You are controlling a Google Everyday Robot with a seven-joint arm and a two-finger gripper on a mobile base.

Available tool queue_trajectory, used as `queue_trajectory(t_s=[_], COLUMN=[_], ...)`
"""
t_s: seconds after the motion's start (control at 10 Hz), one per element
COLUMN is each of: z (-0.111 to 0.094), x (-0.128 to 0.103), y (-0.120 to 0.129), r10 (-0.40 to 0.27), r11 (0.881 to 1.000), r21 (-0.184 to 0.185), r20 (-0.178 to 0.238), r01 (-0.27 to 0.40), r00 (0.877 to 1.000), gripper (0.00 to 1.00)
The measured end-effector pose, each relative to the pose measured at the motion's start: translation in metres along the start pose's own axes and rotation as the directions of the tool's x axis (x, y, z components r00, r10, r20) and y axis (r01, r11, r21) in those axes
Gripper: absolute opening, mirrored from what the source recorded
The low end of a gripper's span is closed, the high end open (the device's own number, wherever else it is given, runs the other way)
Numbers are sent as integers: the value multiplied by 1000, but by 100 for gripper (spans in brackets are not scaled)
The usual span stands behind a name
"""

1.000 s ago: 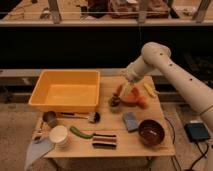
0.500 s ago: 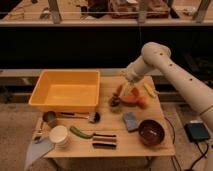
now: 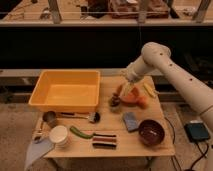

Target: Place sponge in metal cup

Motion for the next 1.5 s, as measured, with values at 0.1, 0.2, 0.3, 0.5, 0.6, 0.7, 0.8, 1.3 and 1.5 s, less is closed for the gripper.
queue_trajectory(t_s=[0.1,0.2,0.3,0.5,0.6,0.7,0.8,1.3,1.5], z=[0,0,0,0,0,0,0,-3,-8], x=[0,0,0,0,0,0,0,1,3], y=[0,0,0,0,0,0,0,3,17], r10=[0,0,0,0,0,0,0,46,104], r11=[1000,1000,1000,1000,1000,1000,1000,999,993], r21=[0,0,0,0,0,0,0,20,62], r20=[0,0,0,0,0,0,0,-26,-33], r01=[0,0,0,0,0,0,0,-46,-102], r00=[1000,1000,1000,1000,1000,1000,1000,999,994], gripper=[80,80,80,80,80,80,80,80,80])
